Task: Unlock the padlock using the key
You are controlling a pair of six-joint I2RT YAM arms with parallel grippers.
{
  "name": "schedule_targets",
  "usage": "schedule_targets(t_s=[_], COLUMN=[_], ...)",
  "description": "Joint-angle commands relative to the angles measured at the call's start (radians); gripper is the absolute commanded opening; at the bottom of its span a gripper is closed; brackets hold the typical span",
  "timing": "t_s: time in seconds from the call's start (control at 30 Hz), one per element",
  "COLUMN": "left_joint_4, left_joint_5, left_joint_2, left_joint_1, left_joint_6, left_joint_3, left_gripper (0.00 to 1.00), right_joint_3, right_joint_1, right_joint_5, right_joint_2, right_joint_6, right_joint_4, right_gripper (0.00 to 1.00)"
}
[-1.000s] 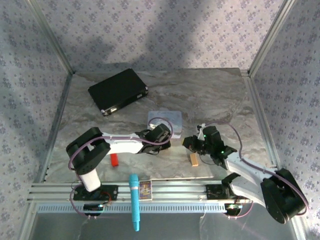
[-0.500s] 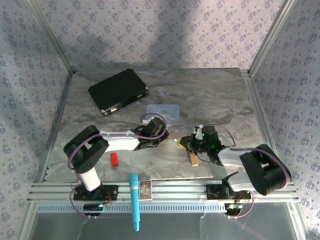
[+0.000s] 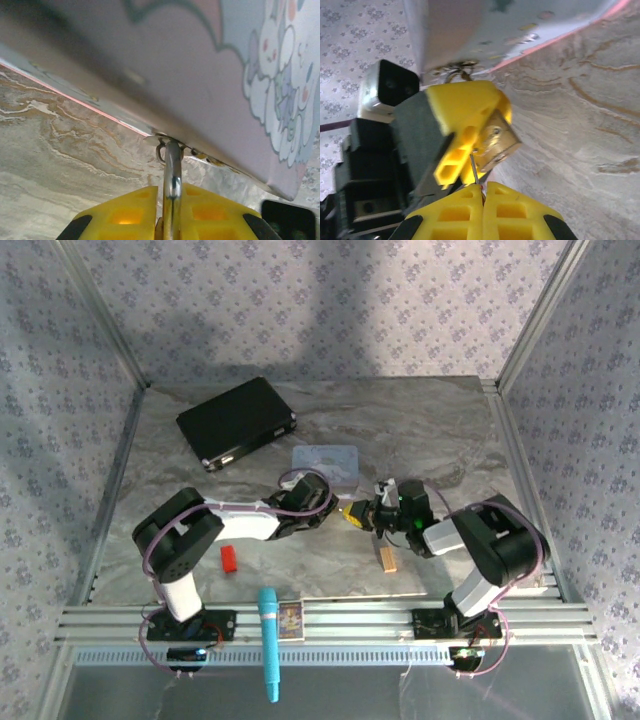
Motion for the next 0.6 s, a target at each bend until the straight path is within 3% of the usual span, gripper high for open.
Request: schedule_targets(t_s=[0.0,0.57], left_joint_4=[0.081,0.127], left_joint_5=[-0.029,-0.064], left_joint_2=[0.008,0.013], left_joint_1=[0.007,0.015], left_joint_6=[-0.076,-0.142], left_joint_3=[0.003,-0.035], left_gripper=[0.0,0.0], right_joint_3=[0.001,-0.033], right_joint_1=[-0.007,-0.046], right_joint_5=[-0.043,-0.081], right_joint_2=[0.04,0.107], right_joint_6=[0.055,0.09], right_joint_4=[0.116,0.2], right_gripper=[0.0,0.0])
